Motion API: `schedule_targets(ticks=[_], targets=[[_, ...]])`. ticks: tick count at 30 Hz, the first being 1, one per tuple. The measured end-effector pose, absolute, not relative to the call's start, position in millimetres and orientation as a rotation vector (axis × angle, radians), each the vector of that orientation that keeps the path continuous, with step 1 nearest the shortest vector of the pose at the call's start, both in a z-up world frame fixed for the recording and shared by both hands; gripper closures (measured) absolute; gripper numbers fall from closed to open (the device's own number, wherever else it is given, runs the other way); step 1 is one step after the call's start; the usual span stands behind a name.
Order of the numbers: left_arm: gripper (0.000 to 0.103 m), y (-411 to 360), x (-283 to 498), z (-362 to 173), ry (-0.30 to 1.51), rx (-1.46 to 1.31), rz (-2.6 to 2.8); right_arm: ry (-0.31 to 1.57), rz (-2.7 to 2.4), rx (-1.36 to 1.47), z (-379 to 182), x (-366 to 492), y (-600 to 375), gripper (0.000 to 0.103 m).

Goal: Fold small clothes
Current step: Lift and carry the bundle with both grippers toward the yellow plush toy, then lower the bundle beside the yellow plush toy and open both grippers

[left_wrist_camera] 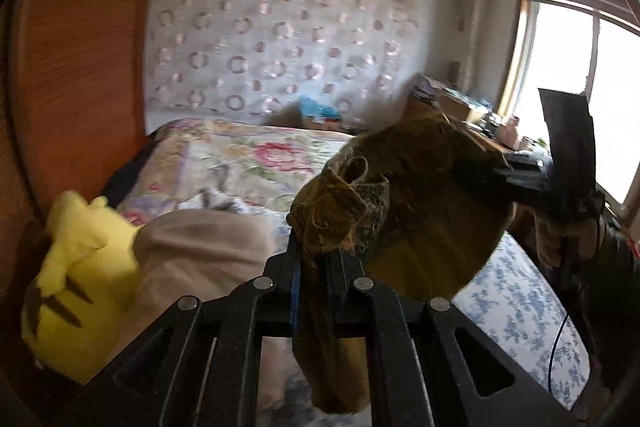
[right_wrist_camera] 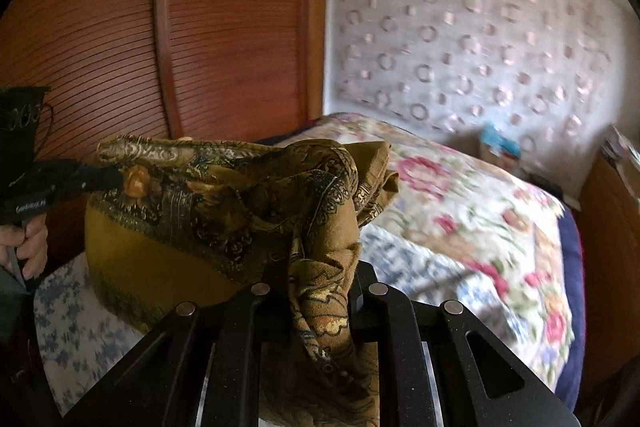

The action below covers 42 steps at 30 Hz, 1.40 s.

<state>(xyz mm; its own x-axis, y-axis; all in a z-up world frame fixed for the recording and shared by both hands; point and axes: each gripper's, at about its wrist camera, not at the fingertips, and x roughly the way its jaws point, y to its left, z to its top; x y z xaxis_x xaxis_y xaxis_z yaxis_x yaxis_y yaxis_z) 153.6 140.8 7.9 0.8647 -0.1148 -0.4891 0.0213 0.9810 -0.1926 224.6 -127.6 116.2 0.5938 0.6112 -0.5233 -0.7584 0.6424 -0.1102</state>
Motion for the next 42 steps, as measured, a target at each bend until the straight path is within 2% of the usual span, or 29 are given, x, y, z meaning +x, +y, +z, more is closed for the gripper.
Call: schedule_targets(ticks=[10,18,20,22,23,29,32,33,35,38,39,42], targets=[[0.093,195,105,-31,0.554,-0.264,0.072,0.458,1.004,-0.583,130,275,-14,0.087],[0.093,227,99,-80,0.642,-0.33,0.157,0.492,1.09,-0.718,106,304,86,0.086],[0.093,230,99,-90,0.665,-0.34,0.171,0.521,1.058,-0.705,99,317,98,0.082],[0.093,232,97,-97,0.68,-0.35,0.18,0.549,1.029,-0.672,97,327,103,0.054],[0.093,232,96,-99,0.681,-0.353,0.18,0.553,1.007,-0.652,96,333,103,0.049],[0.093,229,96,-95,0.68,-0.329,0.188,0.538,0.937,-0.532,87,351,74,0.043],[0.084,227,95,-93,0.665,-0.289,0.197,0.618,0.981,-0.511,62,358,68,0.043],[0.078,227,94,-91,0.657,-0.276,0.203,0.648,0.985,-0.509,50,362,68,0.043],[0.062,226,88,-86,0.626,-0.258,0.209,0.718,0.985,-0.496,26,374,73,0.043],[0.038,225,81,-76,0.598,-0.251,0.204,0.692,0.949,-0.493,5,379,80,0.043],[0.024,224,81,-73,0.596,-0.247,0.206,0.678,0.949,-0.47,5,381,78,0.043],[0.021,216,76,-62,0.566,-0.217,0.202,0.679,0.929,-0.423,8,372,70,0.043]])
